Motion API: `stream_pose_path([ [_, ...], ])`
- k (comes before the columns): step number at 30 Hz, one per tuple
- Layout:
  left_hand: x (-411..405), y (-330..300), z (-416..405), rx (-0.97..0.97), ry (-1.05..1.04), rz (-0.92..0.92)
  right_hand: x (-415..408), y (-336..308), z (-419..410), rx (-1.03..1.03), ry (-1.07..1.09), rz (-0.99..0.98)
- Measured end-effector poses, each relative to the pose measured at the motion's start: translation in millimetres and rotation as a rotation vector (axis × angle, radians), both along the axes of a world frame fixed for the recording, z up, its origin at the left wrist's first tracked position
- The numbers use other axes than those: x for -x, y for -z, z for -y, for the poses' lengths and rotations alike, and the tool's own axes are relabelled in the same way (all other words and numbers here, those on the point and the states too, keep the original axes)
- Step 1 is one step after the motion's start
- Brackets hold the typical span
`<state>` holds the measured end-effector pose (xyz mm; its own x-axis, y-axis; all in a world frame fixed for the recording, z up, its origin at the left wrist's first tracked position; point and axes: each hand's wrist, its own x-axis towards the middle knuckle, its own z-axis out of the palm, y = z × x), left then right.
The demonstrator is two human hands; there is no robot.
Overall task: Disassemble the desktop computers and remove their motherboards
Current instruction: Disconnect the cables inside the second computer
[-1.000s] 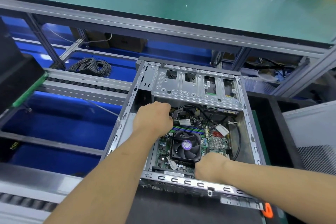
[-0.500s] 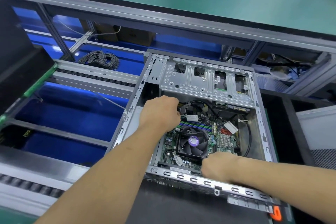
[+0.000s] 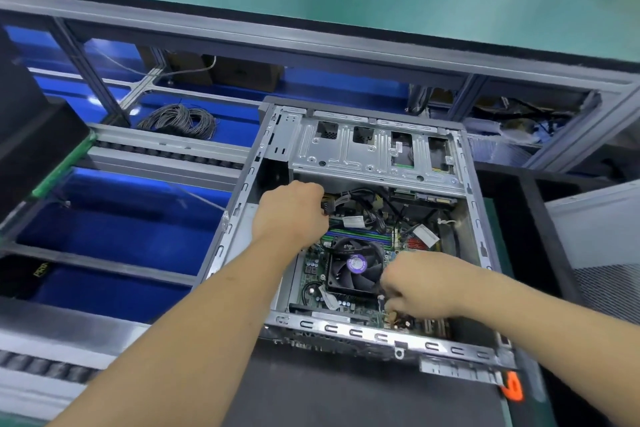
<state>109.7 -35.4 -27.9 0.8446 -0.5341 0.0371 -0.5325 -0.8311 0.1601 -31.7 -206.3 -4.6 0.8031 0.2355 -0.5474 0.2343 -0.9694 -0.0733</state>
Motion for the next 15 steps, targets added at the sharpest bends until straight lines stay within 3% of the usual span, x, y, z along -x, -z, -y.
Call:
stream_pose_path([
  [3, -0.6, 2.0, -0.4, 0.056, -0.008, -0.014, 3.4, -3.6, 0.9, -0.401, 0.332, 0.254],
  [6, -0.4, 0.5, -0.7, 0.083, -0.018, -0.030, -7.6, -3.1, -9.4, -0.542, 0.406, 0.250],
  [15, 0.9, -0.6, -1.3, 0.074, -0.010, -0.044, -50.3, 25.7, -61.7, -0.146, -0.086, 0.335],
])
